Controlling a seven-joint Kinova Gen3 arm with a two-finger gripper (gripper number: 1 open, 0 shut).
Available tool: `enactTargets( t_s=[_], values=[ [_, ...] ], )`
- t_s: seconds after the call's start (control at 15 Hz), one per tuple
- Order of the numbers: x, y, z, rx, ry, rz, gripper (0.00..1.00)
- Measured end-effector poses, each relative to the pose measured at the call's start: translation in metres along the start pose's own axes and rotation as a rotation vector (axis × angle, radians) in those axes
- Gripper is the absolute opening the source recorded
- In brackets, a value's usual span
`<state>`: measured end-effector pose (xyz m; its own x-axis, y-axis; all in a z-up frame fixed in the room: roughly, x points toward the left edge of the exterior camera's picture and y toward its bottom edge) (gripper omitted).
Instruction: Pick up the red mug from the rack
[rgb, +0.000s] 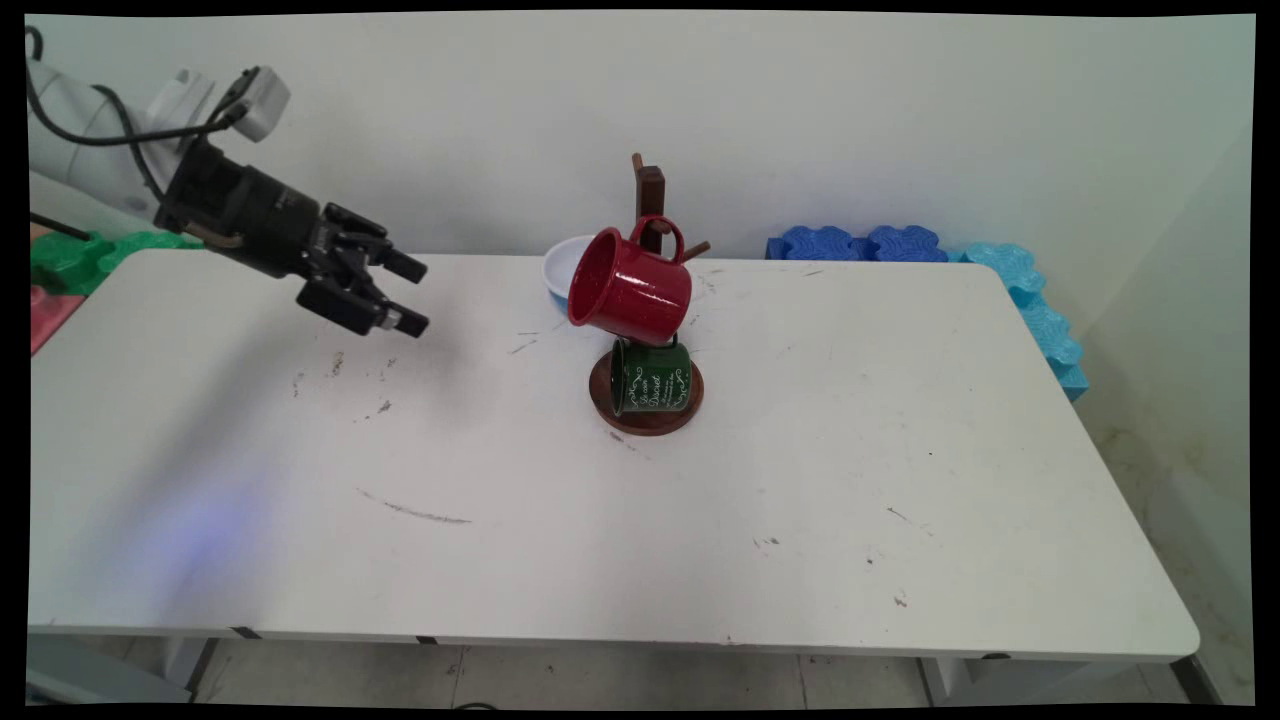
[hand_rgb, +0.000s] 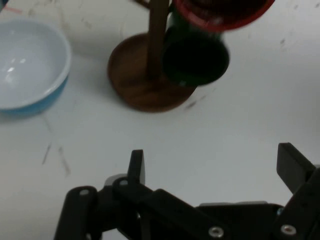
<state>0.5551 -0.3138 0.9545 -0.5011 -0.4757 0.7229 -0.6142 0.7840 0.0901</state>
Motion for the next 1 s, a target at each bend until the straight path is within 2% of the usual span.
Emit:
enactTargets(
  t_s=[0.53, 1.0],
  values=[
    [0.039, 0.038, 0.026, -0.053, 0.07, -0.067, 1.0],
    [0.065, 0.063, 0.053, -0.082, 0.106, -0.136, 1.0]
  ],
)
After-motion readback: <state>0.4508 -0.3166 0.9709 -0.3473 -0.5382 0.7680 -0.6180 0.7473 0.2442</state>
